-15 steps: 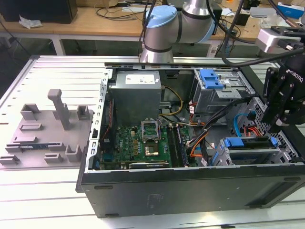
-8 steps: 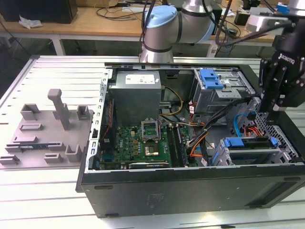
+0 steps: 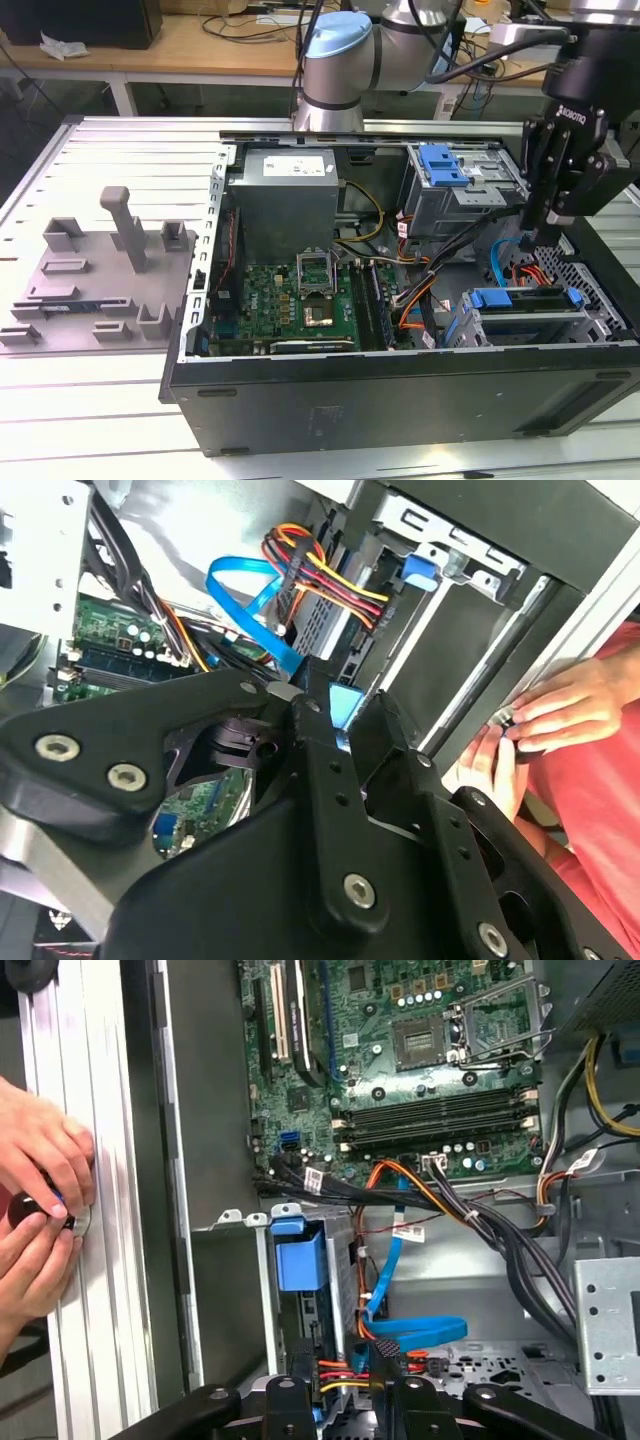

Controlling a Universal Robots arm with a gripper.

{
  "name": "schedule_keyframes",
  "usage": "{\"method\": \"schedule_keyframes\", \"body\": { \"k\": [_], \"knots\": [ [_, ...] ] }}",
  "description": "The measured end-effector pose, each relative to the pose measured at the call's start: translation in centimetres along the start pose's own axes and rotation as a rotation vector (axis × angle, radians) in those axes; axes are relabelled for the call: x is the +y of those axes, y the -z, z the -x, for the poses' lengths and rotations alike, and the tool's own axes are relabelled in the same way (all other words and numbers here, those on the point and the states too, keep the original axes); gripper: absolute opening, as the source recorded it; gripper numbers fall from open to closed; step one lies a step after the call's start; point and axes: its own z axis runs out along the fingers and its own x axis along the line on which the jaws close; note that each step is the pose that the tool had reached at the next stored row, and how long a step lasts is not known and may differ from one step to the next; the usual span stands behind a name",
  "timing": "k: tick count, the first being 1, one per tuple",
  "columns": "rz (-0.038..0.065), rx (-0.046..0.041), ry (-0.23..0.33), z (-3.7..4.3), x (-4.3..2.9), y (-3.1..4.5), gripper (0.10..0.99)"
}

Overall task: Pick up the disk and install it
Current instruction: 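Insert the second disk wire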

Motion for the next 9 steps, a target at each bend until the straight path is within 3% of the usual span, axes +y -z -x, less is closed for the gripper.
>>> {"method": "schedule_keyframes", "body": {
  "k": [3,9],
  "knots": [
    [0.003,0.0014,-0.002,0.16,0.02,-0.03,0.361],
    [0.02,0.0066,-0.01,0.27,-0.19,-0.32,0.361]
  ]
}}
